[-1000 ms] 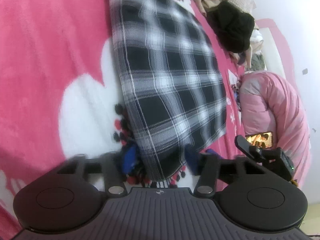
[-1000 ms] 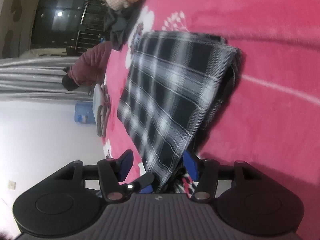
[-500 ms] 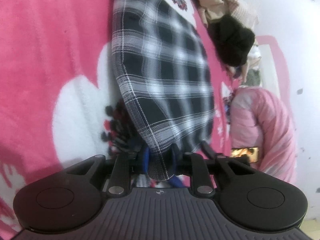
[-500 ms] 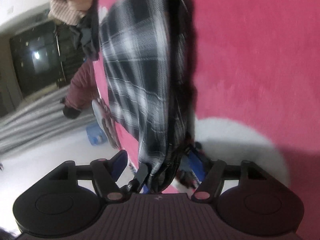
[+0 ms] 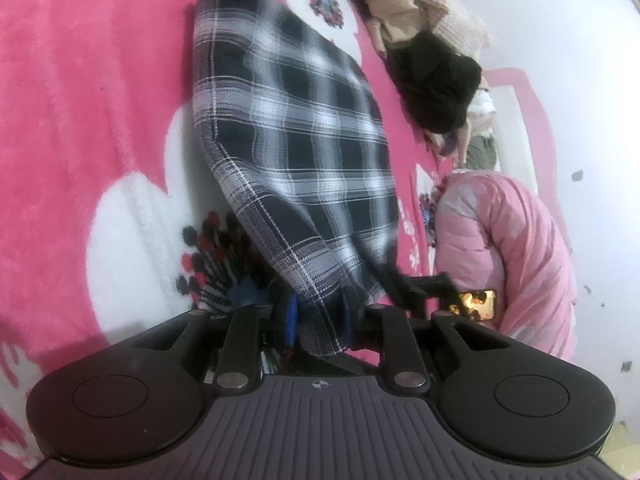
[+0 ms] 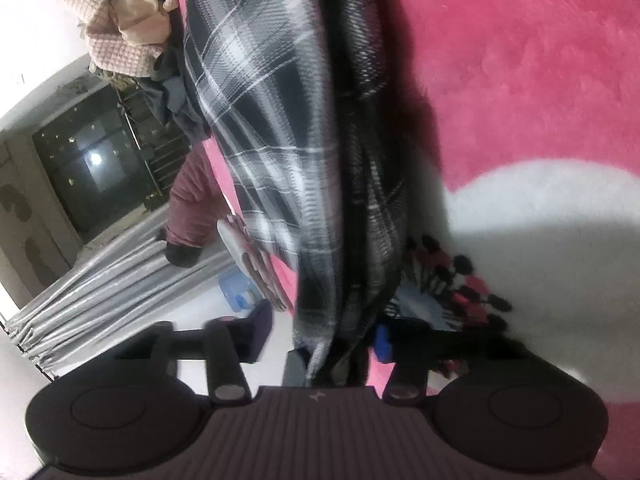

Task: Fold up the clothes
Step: 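Lift the plaid bundle edge with both grippers and fold it over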

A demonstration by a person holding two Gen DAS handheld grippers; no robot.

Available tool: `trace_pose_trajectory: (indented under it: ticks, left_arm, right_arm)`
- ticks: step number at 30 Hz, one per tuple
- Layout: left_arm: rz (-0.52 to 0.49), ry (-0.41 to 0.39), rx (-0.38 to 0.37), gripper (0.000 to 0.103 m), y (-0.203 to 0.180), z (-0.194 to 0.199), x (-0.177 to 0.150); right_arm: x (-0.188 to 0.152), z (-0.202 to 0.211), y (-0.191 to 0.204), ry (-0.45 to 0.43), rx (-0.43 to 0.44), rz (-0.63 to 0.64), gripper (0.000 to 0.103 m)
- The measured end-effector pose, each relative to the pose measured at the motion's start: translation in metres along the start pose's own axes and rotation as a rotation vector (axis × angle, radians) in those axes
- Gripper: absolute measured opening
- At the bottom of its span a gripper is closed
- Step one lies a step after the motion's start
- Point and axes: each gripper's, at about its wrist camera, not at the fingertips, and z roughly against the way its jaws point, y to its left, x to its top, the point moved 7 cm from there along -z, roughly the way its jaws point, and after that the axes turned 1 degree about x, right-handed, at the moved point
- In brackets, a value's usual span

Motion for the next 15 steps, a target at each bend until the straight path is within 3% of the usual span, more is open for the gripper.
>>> trace_pose_trajectory:
  ticks: [1,4,6,7,10,15]
  left_arm:
    - [-0.005,0.0,-0.005,0.021,0.0,0.001,0.001]
    - [-0.002,-0.007,-0.016,0.036,0.0,0.004,0.005]
    - [0.022,-0.035,-0.009,0.053,0.005,0.009,0.011]
    - [0.039,-0.049,-0.007,0.056,0.009,0.01,0.014]
    - [0.089,-0.059,-0.015,0.058,0.019,0.006,0.025]
    - [0.118,-0.005,-0.063,0.058,0.02,-0.023,0.042]
  right_arm:
    - [0.001,0.0,-0.001,-0.001,0.004,-0.007,0.034]
    - [0.002,0.0,-0.001,-0.014,0.026,-0.015,0.025]
    - [0.003,0.001,0.001,-0.016,0.035,-0.008,0.022]
    - [0.003,0.002,0.003,-0.017,0.041,-0.004,0.022]
    - [0.004,0.0,0.009,-0.015,0.052,0.009,0.02]
    - [0.004,0.002,0.016,-0.008,0.067,0.031,0.019]
